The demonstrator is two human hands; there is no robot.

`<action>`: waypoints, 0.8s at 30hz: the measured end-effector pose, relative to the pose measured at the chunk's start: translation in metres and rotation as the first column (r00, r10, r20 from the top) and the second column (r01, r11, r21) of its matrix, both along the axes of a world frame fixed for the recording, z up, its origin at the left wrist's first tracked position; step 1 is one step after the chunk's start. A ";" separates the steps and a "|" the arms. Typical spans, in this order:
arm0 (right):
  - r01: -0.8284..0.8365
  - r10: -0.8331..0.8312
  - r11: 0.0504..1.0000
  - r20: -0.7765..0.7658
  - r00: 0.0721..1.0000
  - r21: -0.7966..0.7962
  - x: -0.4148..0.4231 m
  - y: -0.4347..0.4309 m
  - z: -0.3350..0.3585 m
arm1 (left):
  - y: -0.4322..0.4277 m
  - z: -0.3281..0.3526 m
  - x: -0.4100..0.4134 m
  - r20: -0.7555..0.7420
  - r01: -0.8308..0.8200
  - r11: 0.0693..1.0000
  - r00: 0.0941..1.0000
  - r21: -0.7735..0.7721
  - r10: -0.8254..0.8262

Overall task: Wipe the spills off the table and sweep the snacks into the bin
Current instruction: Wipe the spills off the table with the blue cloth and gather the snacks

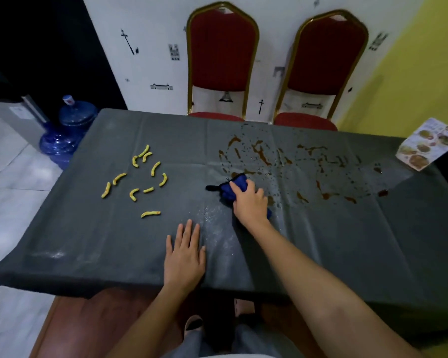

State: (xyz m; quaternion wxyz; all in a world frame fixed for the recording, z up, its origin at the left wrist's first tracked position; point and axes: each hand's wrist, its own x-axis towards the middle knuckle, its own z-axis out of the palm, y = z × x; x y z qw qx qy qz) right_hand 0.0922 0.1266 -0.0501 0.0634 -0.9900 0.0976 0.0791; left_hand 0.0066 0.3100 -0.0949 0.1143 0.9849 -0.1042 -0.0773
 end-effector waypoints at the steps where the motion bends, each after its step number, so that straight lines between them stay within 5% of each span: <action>1: 0.014 -0.014 1.000 -0.004 1.000 -0.018 0.001 0.002 0.000 | -0.005 -0.001 0.001 -0.005 -0.016 1.000 1.000 -0.001 0.016; 9: -0.306 0.305 0.952 0.056 0.951 0.005 0.002 0.010 -0.009 | -0.044 0.002 0.016 -0.002 -0.164 0.986 0.986 -0.013 0.164; 18: 0.079 -0.079 0.996 -0.001 0.997 -0.032 0.057 -0.043 -0.006 | -0.051 0.005 0.024 0.021 -0.157 0.987 0.987 -0.022 0.158; 24: -0.313 0.314 0.950 0.045 0.949 -0.019 0.032 0.009 -0.015 | -0.052 0.006 0.023 0.053 -0.195 0.981 0.979 0.003 0.195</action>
